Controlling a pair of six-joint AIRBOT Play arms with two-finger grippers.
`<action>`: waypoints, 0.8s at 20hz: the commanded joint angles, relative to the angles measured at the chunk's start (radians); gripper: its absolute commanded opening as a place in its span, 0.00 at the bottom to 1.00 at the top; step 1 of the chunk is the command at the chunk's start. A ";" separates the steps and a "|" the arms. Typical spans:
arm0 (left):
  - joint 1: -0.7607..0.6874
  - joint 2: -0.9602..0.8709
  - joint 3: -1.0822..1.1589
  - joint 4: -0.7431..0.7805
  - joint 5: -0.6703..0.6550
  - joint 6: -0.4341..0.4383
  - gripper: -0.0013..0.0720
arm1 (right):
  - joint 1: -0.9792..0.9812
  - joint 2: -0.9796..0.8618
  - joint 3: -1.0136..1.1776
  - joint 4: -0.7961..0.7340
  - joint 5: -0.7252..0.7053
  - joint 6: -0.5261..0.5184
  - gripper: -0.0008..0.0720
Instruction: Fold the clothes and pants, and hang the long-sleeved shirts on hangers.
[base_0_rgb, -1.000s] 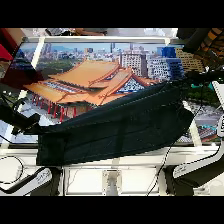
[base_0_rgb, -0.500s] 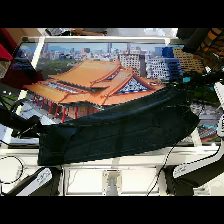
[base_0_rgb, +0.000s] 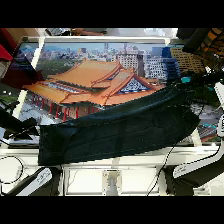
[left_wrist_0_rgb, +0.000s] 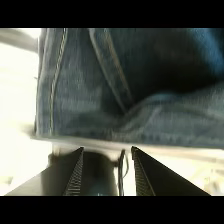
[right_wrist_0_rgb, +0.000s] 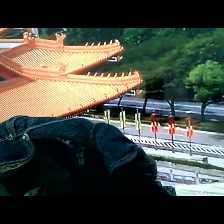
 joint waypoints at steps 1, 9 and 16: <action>0.002 -0.001 -0.057 -0.009 0.129 -0.018 0.47 | 0.001 0.000 0.001 0.006 0.000 0.000 0.04; 0.001 -0.043 -0.242 -0.137 0.342 -0.016 0.47 | 0.001 0.000 0.001 0.008 0.004 -0.001 0.04; 0.006 -0.055 -0.242 -0.117 0.459 -0.071 0.44 | 0.001 0.000 0.001 0.047 0.007 -0.003 0.04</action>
